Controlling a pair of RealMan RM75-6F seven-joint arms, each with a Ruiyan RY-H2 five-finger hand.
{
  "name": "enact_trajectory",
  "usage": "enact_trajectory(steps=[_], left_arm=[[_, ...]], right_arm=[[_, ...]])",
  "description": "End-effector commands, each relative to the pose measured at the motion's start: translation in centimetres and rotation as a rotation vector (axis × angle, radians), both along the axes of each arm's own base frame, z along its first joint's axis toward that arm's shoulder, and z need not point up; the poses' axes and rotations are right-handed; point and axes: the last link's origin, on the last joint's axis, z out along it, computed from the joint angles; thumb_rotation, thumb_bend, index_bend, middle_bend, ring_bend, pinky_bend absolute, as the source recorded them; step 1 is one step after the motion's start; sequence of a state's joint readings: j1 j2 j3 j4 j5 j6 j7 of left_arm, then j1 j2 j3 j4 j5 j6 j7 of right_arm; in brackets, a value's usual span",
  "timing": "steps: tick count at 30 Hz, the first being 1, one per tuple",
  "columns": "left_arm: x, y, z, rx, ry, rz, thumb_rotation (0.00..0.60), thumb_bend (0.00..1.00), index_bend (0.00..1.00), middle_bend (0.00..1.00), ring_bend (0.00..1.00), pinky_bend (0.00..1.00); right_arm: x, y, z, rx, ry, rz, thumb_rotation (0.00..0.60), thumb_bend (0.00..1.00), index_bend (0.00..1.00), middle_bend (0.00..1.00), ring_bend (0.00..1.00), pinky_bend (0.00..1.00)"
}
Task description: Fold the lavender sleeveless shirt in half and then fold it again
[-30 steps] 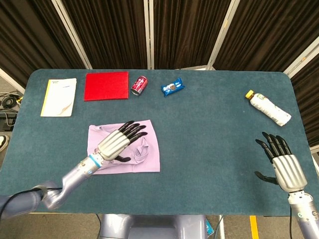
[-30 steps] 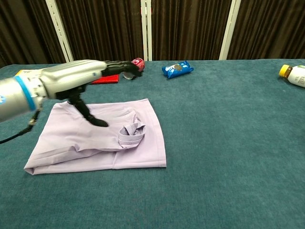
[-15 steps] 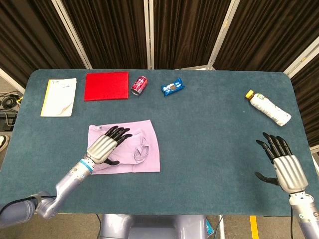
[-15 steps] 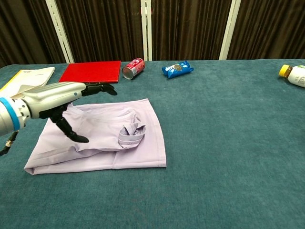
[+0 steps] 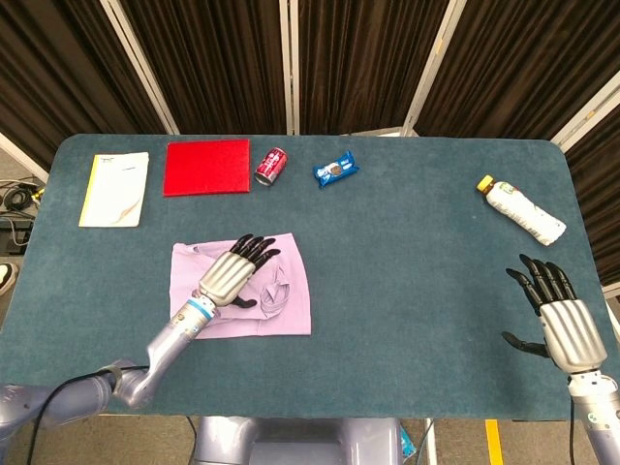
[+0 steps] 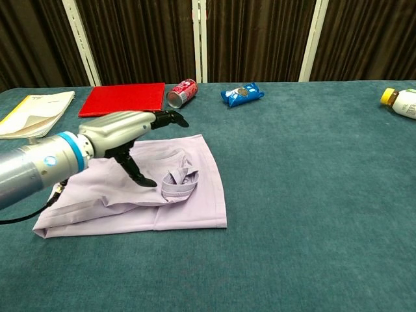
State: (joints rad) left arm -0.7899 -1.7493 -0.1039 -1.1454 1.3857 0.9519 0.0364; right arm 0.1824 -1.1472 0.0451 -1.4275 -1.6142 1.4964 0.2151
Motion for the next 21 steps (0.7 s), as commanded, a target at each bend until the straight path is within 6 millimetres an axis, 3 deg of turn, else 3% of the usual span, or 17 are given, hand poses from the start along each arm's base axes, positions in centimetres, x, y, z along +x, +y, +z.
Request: enact_trajectory(steps=[1, 21], left_arm=[[0.5, 0.3, -0.6, 0.001, -0.001, 0.000, 0.600, 0.08, 0.11, 0.00, 0.00, 0.00], [3.4, -0.6, -3.6, -0.044, -0.021, -0.032, 0.600, 0.08, 0.11, 0.00, 0.00, 0.00]], right_arm=[[-0.1, 0.0, 0.0, -0.002, -0.002, -0.003, 0.600, 0.00, 0.17, 0.00, 0.00, 0.00], [-0.3, -0.2, 0.1, -0.004, -0.005, -0.013, 0.600, 0.00, 0.17, 0.00, 0.00, 0.00]])
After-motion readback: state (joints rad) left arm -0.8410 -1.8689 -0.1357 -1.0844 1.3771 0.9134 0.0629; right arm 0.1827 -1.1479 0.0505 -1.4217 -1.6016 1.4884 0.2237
